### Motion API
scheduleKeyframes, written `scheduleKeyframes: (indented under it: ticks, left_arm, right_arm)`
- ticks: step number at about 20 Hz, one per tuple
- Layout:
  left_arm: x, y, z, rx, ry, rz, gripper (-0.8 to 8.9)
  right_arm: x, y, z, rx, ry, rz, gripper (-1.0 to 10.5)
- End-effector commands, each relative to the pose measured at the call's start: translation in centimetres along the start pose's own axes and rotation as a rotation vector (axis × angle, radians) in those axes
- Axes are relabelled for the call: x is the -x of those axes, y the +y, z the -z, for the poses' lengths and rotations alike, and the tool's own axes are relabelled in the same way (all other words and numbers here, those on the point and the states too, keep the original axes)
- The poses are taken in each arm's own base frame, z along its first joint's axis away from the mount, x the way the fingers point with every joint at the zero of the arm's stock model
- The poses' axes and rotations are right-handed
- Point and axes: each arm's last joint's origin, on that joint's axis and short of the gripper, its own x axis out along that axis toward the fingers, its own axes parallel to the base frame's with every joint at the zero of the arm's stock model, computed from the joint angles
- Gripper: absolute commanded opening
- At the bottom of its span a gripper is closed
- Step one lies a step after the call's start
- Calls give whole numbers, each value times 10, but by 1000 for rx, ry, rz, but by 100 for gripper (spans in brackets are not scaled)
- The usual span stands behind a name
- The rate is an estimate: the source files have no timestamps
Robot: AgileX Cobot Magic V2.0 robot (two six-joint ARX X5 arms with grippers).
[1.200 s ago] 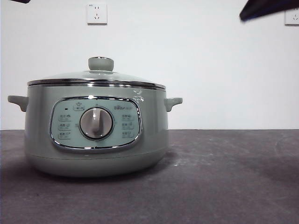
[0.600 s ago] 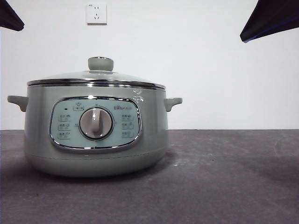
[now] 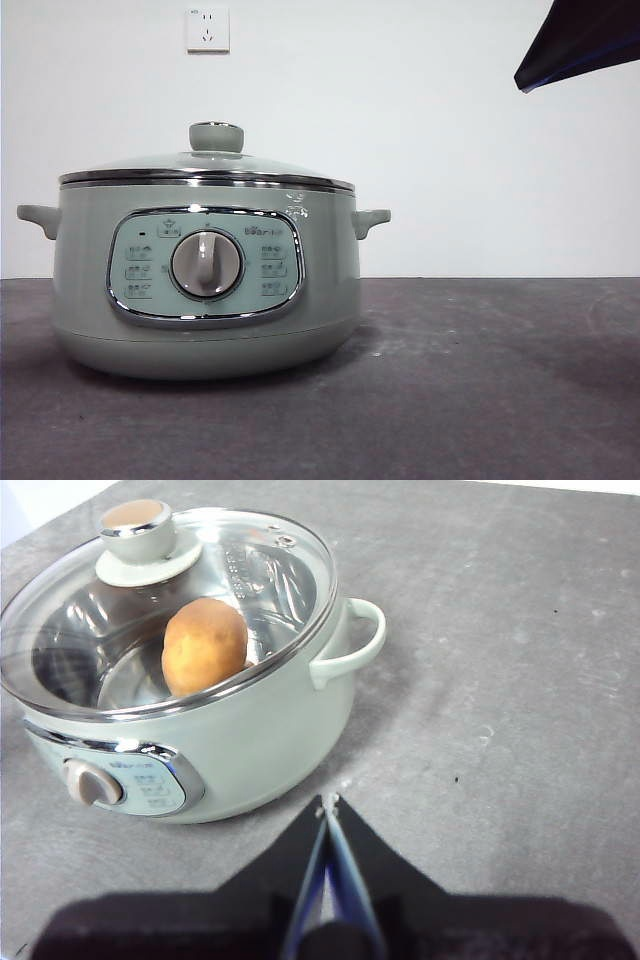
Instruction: Pick up the potato,open the lid,put the potato in the pot,close the lid
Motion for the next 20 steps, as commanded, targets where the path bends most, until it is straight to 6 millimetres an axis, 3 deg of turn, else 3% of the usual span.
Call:
scheduleKeyframes:
  ticks: [1, 5, 9, 14, 20]
  left_arm:
    - [0, 4, 24, 6, -21, -45, -4]
    - [-5, 6, 72, 65, -29, -133, -4]
    - [-14, 6, 107, 81, -3, -166, -4]
    - [-17, 4, 126, 97, 18, -175, -4]
    - [-17, 5, 125, 108, 8, -176, -3]
  right_arm:
    - [-1, 0, 2, 1, 1, 3, 2]
    - [-1, 0, 2, 1, 1, 2, 2]
    - [-1, 0, 2, 1, 1, 3, 1]
    - [-1, 0, 2, 1, 1, 3, 1]
    - [-1, 0, 2, 2, 4, 4, 2]
